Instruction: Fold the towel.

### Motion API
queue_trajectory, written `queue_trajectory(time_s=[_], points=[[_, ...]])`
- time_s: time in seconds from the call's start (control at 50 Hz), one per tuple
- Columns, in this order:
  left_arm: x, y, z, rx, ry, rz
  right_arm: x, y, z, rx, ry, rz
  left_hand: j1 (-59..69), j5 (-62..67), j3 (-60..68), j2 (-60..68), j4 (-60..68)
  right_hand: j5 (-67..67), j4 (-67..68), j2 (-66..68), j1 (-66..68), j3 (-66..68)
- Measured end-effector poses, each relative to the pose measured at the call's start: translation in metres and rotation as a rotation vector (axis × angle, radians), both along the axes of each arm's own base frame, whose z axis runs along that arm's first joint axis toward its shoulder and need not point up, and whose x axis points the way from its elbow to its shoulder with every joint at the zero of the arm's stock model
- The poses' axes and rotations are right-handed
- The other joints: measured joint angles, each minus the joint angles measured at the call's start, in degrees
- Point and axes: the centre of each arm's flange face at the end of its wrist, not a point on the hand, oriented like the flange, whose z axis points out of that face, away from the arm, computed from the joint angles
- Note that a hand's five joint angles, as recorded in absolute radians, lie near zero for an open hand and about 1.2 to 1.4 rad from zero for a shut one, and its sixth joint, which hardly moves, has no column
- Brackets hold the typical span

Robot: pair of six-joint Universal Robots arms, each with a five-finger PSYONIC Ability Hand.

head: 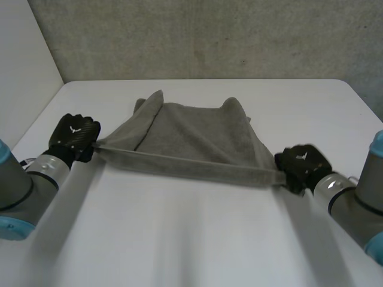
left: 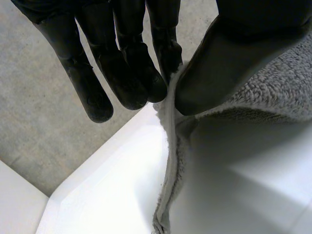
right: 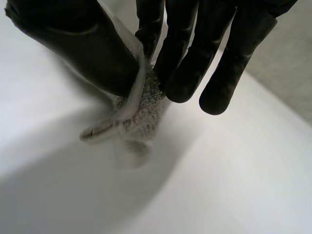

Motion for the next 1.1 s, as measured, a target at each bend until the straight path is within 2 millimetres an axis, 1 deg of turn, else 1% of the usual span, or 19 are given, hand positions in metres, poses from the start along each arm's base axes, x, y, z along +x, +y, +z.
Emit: queue_trajectory(time_s=[0.04,0.08,0.1,0.14,0.16,0.2,0.22,0.28,0.34,0.4,0.46,0.58,0.66,0.72,0.8,0.84,0.92,1.02,1.1], points=[[0.002,0.002,0.006,0.016,0.002,0.004,-0.001,-0.005,0.017,-0.054,-0.011,-0.011,0.00,0.00,0.00,0.00,0.00,0.00,0.00,0.00,0.00,0.00],[0.003,0.004,0.018,0.025,0.008,0.008,-0.002,-0.009,0.044,-0.135,-0.030,-0.017,0.00,0.00,0.00,0.00,0.01,0.00,0.00,0.00,0.00,0.00],[0.003,0.005,0.021,0.027,0.010,0.009,-0.002,-0.009,0.052,-0.157,-0.036,-0.018,0.00,0.00,0.00,0.00,0.01,0.00,0.00,0.00,0.00,0.00],[0.004,0.009,0.040,0.013,0.028,0.010,-0.002,-0.008,0.089,-0.258,-0.061,-0.018,0.00,0.00,0.00,0.00,0.01,0.00,0.01,0.00,0.00,0.00],[0.004,0.010,0.044,0.010,0.033,0.010,-0.002,-0.007,0.097,-0.282,-0.067,-0.017,0.00,0.00,0.00,0.00,0.01,0.00,0.01,0.00,0.00,0.00],[0.004,0.015,0.067,-0.026,0.066,0.011,-0.002,-0.002,0.130,-0.364,-0.087,-0.009,0.00,0.00,0.00,0.00,0.01,0.00,0.01,0.00,0.00,0.00],[0.004,0.016,0.072,-0.035,0.075,0.011,-0.002,0.000,0.137,-0.380,-0.091,-0.007,0.00,0.01,0.00,0.00,0.01,0.00,0.01,0.00,0.00,0.00],[0.005,0.026,0.102,-0.094,0.126,0.008,-0.002,0.008,0.164,-0.425,-0.098,0.015,0.00,0.44,0.00,0.00,0.01,0.16,0.05,0.00,0.02,0.00],[0.006,0.035,0.122,-0.137,0.164,0.003,-0.001,0.012,0.172,-0.418,-0.083,0.036,0.00,0.52,0.00,0.00,0.01,0.21,0.05,0.00,0.05,0.00],[0.007,0.044,0.132,-0.160,0.185,-0.002,0.000,0.015,0.168,-0.383,-0.040,0.059,0.00,0.52,0.00,0.00,0.01,0.21,0.05,0.00,0.05,0.00],[0.008,0.050,0.130,-0.156,0.184,-0.002,-0.001,0.016,0.159,-0.352,0.018,0.073,0.00,0.53,0.00,0.00,0.01,0.21,0.05,0.00,0.05,0.00],[0.015,0.060,0.113,-0.126,0.128,0.014,-0.008,0.018,0.137,-0.309,0.177,0.094,0.00,0.53,0.00,0.00,0.01,0.21,0.09,0.00,0.05,0.00],[0.023,0.063,0.111,-0.138,0.074,0.023,-0.014,0.018,0.136,-0.321,0.224,0.088,0.00,0.53,0.01,0.00,0.02,0.22,0.10,0.00,0.05,0.00],[0.031,0.064,0.118,-0.169,0.034,0.031,-0.020,0.019,0.145,-0.356,0.238,0.073,0.00,0.53,0.01,0.01,0.02,0.26,0.10,0.20,0.05,0.00],[0.039,0.066,0.137,-0.222,0.009,0.039,-0.027,0.019,0.168,-0.436,0.226,0.042,0.00,0.53,0.01,0.01,0.02,0.77,0.10,0.88,0.05,0.00],[0.040,0.067,0.147,-0.245,0.008,0.037,-0.029,0.019,0.179,-0.472,0.214,0.031,0.00,0.54,0.01,0.01,0.02,1.02,0.10,0.88,0.05,0.00],[0.039,0.068,0.157,-0.261,0.021,0.030,-0.030,0.020,0.189,-0.498,0.196,0.024,0.00,1.10,0.01,0.01,0.02,1.26,0.10,0.88,0.05,0.00],[0.037,0.065,0.149,-0.226,0.039,0.019,-0.029,0.017,0.180,-0.463,0.192,0.029,0.00,1.61,0.01,0.01,0.02,1.37,0.10,0.88,0.05,0.00],[0.034,0.058,0.130,-0.157,0.046,0.009,-0.027,0.013,0.161,-0.402,0.198,0.038,0.01,1.63,0.01,0.03,0.02,1.42,0.10,0.88,0.05,0.00]])
